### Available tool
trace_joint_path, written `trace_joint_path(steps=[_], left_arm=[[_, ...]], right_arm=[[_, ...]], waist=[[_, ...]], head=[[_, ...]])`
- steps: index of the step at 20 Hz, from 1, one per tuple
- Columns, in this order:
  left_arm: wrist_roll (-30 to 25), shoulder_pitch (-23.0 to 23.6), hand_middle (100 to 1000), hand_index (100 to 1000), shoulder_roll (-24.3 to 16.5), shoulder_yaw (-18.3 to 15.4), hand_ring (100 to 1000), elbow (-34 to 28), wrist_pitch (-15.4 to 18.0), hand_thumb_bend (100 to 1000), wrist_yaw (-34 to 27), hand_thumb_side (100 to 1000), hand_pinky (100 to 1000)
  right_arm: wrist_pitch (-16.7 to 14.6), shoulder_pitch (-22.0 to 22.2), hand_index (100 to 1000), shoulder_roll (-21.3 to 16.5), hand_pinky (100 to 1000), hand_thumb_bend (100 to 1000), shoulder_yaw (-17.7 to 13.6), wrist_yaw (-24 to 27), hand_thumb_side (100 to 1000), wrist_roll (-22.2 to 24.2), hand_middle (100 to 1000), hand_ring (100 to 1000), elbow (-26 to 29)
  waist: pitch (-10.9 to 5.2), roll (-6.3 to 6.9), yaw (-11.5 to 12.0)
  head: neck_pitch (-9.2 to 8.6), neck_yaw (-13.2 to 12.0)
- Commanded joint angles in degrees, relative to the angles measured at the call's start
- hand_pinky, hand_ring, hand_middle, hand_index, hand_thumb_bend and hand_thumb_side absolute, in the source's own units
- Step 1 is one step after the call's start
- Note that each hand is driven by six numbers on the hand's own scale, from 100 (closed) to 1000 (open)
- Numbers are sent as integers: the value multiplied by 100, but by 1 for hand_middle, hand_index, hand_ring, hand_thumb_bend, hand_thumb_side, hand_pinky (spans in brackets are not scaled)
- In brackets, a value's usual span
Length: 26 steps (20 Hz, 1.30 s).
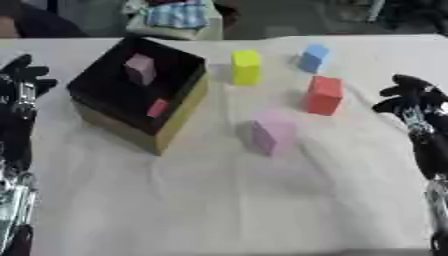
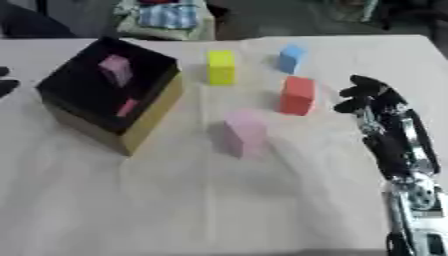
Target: Pick up objects on the table and place them in the box.
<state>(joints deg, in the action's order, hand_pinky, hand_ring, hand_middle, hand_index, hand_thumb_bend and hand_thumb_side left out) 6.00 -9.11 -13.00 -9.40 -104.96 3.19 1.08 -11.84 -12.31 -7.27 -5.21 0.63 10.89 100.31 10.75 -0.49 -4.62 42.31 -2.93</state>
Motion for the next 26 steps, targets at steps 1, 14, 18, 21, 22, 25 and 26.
trace_joint_path(steps=[1, 14, 18, 21, 22, 25, 26], left_arm=[[-3, -45, 693, 876, -49, 5, 699, -120, 8, 100, 14, 686, 847], [-12, -41, 693, 876, -52, 13, 701, -121, 5, 100, 12, 686, 847], [-22, -22, 693, 876, -63, 22, 701, -112, 2, 100, 14, 686, 847], [-29, -6, 693, 876, -76, 27, 701, -106, 0, 100, 18, 686, 847], [-33, -1, 693, 876, -81, 30, 701, -103, -1, 100, 21, 686, 847], [-41, 1, 693, 876, -99, 37, 701, -98, 0, 100, 26, 685, 847], [-43, 0, 693, 876, -103, 40, 701, -96, 0, 100, 27, 685, 847]], right_arm=[[-11, -48, 800, -47, 669, 100, 3, -13, 539, 23, 628, 584, 59], [-47, -196, 819, -198, 677, 100, 33, -83, 509, 131, 645, 596, 30], [-187, -551, 858, -581, 695, 100, 163, -222, 468, 372, 682, 625, -49], [-384, -942, 895, -1006, 709, 100, 367, -443, 439, 626, 723, 662, -275], [-464, -1074, 902, -1150, 712, 100, 461, -526, 438, 711, 732, 671, -388], [-746, -1508, 953, -1619, 737, 100, 819, -801, 489, 996, 791, 745, -746], [-841, -1659, 963, -1775, 741, 100, 957, -895, 515, 1092, 802, 754, -859]], waist=[[-7, -78, 2], [-11, -90, 19], [-28, -110, 39], [-48, -141, 55], [-53, -149, 61], [-66, -170, 81], [-70, -173, 89]], head=[[29, 0], [56, 14], [89, 17], [118, 25], [123, 31], [140, 48], [146, 54]])
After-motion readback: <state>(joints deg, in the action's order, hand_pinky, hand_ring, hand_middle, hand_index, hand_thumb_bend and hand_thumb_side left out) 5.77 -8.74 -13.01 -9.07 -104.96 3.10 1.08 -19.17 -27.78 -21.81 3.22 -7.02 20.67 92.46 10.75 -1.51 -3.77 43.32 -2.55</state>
